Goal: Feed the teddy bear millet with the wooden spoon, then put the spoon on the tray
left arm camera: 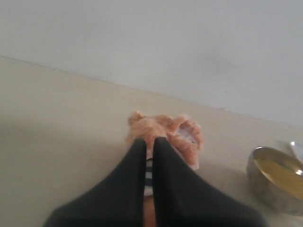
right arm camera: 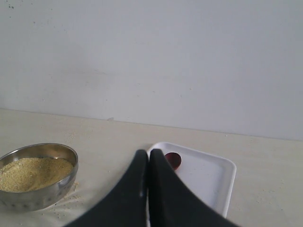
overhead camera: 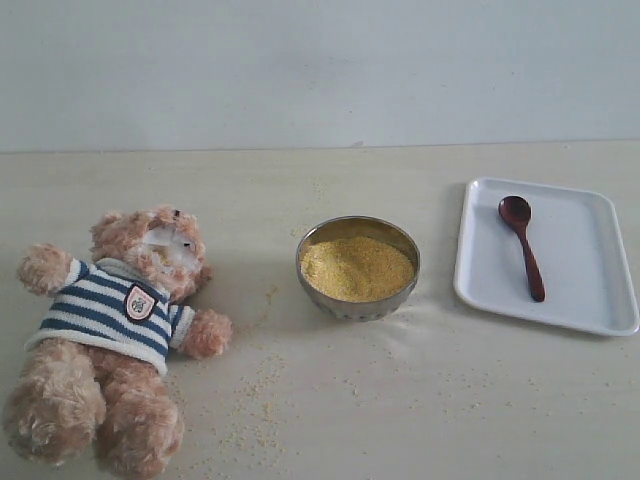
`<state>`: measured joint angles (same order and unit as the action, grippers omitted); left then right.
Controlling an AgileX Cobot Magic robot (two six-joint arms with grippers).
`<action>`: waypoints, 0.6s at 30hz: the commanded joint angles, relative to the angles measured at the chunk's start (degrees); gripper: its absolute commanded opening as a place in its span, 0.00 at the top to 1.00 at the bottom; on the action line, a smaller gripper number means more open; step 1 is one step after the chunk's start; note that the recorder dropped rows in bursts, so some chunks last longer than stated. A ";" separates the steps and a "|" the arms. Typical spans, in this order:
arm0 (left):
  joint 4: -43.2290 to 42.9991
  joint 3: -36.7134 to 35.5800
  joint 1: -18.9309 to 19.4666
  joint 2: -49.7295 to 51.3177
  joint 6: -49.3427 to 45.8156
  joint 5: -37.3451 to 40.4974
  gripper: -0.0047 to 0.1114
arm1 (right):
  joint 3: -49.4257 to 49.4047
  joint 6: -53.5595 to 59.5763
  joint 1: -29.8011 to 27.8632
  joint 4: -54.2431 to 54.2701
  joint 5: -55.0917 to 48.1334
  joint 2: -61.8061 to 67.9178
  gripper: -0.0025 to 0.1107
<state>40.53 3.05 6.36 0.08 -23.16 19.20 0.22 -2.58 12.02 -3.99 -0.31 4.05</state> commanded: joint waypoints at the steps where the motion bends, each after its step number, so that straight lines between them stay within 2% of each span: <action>1: -8.39 -2.12 -0.24 -0.08 6.23 -4.47 0.92 | -0.22 0.00 -0.03 -0.28 0.31 -0.15 0.98; 8: -24.19 -3.05 -0.24 -0.08 20.93 -11.34 0.92 | -0.22 0.00 -0.03 -0.28 0.31 -0.15 0.98; 11: -25.36 -3.05 -0.24 -0.08 21.07 -13.45 0.92 | -0.22 0.00 -0.03 -0.28 0.31 -0.15 0.98; 18: -26.24 -3.05 -0.24 -0.08 21.07 -13.15 0.92 | -0.22 0.00 -0.03 -0.28 0.31 -0.15 0.98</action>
<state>15.02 0.24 6.36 0.08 -2.67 6.91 0.22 -2.58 12.02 -3.99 -0.31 4.05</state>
